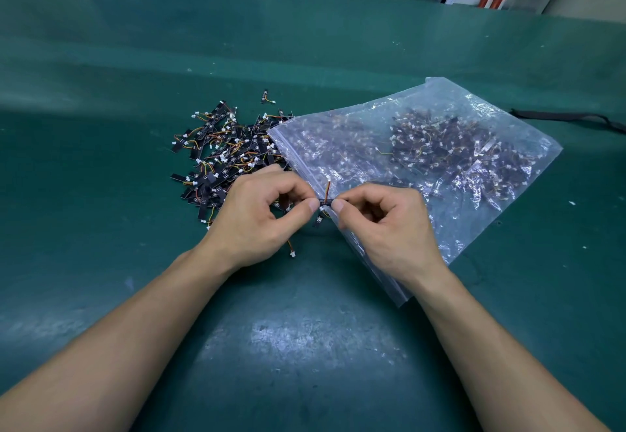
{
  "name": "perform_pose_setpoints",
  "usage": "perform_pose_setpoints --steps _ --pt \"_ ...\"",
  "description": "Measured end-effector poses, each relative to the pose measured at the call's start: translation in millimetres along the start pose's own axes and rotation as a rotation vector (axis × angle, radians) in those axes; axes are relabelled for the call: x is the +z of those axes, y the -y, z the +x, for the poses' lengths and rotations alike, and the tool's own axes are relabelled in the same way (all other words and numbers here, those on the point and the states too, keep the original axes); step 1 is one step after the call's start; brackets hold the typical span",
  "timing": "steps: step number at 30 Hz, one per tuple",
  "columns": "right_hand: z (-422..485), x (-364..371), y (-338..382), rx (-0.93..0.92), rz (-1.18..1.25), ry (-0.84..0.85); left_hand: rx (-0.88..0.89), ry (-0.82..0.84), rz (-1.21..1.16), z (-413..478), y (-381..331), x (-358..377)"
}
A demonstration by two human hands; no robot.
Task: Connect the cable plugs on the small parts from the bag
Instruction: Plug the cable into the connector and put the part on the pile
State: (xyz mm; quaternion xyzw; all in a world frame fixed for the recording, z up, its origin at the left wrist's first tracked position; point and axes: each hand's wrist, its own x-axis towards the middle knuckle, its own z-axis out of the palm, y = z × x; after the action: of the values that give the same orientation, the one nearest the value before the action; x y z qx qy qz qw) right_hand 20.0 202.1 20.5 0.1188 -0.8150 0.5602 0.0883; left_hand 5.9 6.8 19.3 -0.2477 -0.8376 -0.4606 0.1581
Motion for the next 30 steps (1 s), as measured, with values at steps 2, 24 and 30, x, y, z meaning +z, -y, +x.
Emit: perform_pose_setpoints --steps 2,24,30 --pt "1 0 -1 -0.002 -0.019 0.005 0.011 0.006 -0.019 -1 -1 -1" --pt "9 -19 -13 0.054 -0.333 -0.085 -0.016 -0.023 0.038 -1 8 0" --pt "10 -23 -3 -0.015 -0.229 -0.254 0.039 0.058 0.296 18 3 9"
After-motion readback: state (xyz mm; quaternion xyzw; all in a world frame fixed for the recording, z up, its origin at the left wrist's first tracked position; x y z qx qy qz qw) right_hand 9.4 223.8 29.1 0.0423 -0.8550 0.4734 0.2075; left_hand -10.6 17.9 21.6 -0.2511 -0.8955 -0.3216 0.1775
